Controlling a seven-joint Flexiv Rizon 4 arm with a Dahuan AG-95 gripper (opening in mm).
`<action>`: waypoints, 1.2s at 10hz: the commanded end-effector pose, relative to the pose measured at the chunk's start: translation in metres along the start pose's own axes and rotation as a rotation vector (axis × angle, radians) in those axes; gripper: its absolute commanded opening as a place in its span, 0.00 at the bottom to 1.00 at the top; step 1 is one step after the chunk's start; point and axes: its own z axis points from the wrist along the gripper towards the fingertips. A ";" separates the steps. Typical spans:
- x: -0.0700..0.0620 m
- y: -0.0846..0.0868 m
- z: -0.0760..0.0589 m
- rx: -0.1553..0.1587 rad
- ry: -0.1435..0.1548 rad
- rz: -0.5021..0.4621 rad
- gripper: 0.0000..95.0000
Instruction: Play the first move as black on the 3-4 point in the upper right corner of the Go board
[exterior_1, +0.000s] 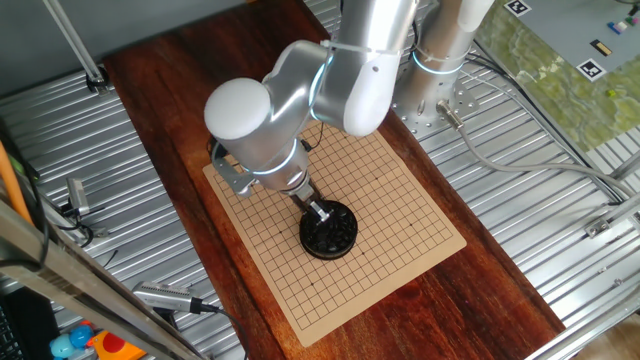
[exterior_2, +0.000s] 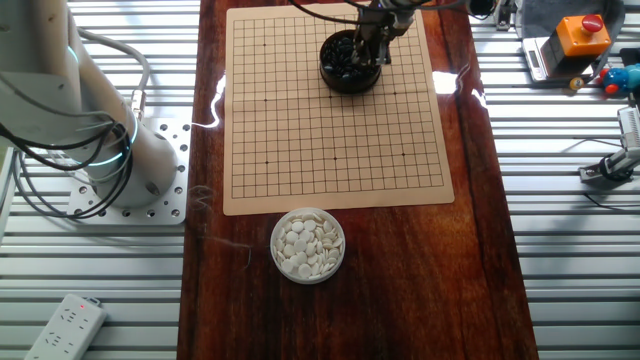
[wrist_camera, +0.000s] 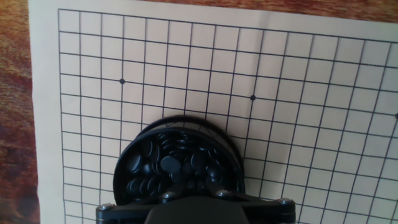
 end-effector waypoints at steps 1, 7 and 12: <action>-0.001 0.001 -0.001 -0.003 0.020 -0.002 0.00; -0.004 0.002 -0.005 -0.006 0.024 0.004 0.00; -0.004 0.002 -0.005 -0.018 0.012 0.000 0.20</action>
